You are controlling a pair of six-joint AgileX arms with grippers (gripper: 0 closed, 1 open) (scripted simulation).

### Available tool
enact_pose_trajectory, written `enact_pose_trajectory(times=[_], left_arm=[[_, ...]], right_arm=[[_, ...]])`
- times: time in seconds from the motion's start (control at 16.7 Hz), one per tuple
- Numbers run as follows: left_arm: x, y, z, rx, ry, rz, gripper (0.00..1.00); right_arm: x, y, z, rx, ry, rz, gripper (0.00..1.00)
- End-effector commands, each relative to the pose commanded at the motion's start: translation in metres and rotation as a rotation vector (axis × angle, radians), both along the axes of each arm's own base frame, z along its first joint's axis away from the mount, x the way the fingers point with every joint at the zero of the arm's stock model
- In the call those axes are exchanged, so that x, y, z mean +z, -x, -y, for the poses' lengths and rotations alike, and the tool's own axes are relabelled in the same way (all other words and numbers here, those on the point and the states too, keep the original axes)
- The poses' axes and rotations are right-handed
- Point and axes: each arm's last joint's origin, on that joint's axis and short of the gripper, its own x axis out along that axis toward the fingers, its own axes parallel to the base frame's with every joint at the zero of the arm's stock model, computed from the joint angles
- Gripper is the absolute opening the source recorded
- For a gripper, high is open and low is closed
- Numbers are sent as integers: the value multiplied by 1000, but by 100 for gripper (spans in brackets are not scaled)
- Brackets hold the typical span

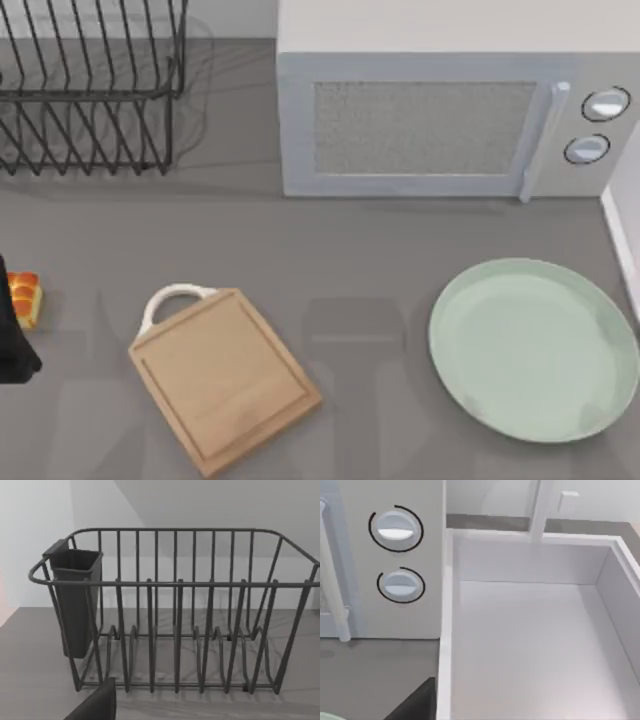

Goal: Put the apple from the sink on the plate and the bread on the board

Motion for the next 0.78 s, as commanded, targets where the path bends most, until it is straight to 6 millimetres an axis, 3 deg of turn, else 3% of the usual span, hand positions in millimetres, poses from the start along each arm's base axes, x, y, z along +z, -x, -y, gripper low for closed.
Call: enact_pose_trajectory(times=[0.18, 0.36, 0.54, 0.78], left_arm=[[0, 0, 0, 0, 0, 0, 100], [0, 0, 0, 0, 0, 0, 100], [0, 0, 0, 0, 0, 0, 100], [0, 0, 0, 0, 0, 0, 100]], right_arm=[[25, -37, 11, -29, 19, -231, 100], [35, -89, 30, -47, 19, -482, 100], [24, -144, 55, -50, -1, -729, 100], [-17, -204, 91, -34, -52, -1010, 100]])
